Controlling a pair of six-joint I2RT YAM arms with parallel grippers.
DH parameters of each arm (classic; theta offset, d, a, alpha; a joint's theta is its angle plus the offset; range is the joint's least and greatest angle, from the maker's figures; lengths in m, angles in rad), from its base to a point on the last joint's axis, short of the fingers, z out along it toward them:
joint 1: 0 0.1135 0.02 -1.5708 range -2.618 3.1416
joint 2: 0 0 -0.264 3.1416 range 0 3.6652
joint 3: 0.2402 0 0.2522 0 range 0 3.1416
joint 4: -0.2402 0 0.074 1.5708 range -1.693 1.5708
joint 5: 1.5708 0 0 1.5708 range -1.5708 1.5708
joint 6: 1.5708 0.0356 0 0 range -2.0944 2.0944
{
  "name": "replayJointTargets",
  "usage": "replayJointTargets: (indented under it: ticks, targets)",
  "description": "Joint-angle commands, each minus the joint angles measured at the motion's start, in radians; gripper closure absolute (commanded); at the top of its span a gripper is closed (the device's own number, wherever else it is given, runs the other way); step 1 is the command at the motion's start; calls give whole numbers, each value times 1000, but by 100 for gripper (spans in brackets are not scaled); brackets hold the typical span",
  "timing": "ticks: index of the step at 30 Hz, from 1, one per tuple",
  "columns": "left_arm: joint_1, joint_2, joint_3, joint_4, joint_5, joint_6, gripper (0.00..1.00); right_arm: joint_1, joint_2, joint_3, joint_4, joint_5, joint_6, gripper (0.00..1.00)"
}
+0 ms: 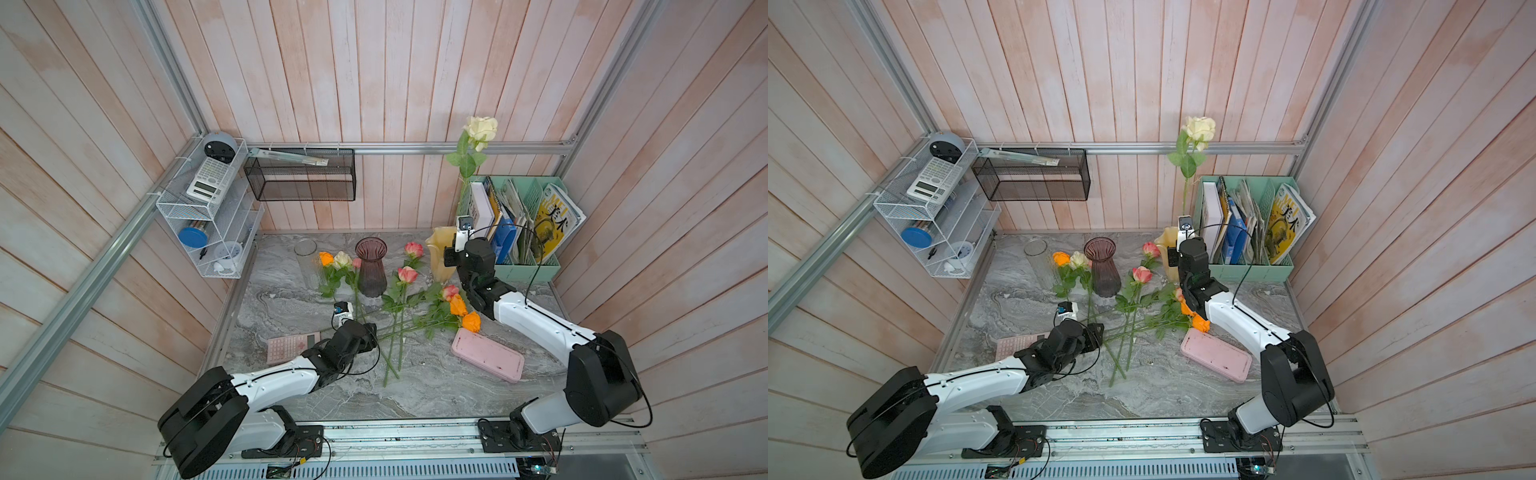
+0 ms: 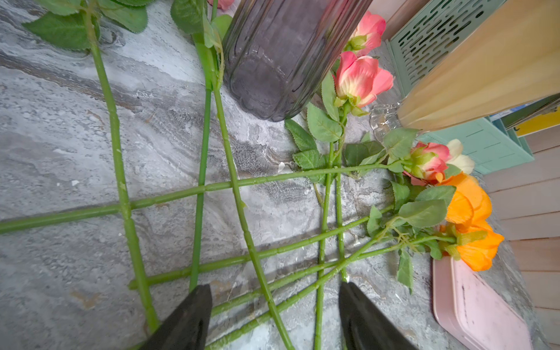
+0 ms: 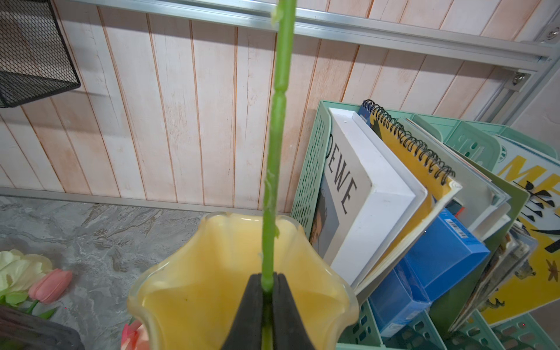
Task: Arrange the flowers in different vases according to their colors
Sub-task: Insert the flower into the vase.
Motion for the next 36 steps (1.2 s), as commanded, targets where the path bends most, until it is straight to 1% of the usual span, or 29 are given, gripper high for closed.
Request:
replayJointTargets:
  ticks: [1, 9, 11, 17, 19, 20, 23, 26, 29, 32, 36]
  targets:
    - [1, 9, -11, 19, 13, -1, 28, -1, -20, -21, 7, 6, 18, 93]
    - [1, 19, -11, 21, 14, -2, 28, 1, -29, -48, -3, 1, 30, 74]
    - [2, 19, -13, 19, 14, -2, 28, 1, -36, -56, 2, 2, 32, 62]
    - [2, 16, -8, 16, 13, 0, 28, 3, -64, -69, -12, -8, 41, 59]
    - [1, 15, -3, 15, 17, 4, 28, 2, -86, -77, -24, -17, 46, 56]
    - [1, 18, 5, 14, 22, 10, 28, 5, -104, -84, -31, -20, 50, 51]
    - [1, 24, 49, -11, 31, 64, 28, 13, -183, -106, -84, -25, 60, 36]
    - [3, 28, 113, -30, 60, 152, 27, 14, -275, -131, -188, -49, 106, 31]
    - [4, 71, 224, -117, 100, 251, 27, 14, -356, -168, -294, -67, 150, 30]
    - [7, 130, 324, -202, 174, 356, 27, 14, -439, -212, -386, -90, 196, 30]
    - [9, 229, 476, -384, 225, 500, 26, 17, -550, -271, -494, -127, 262, 30]
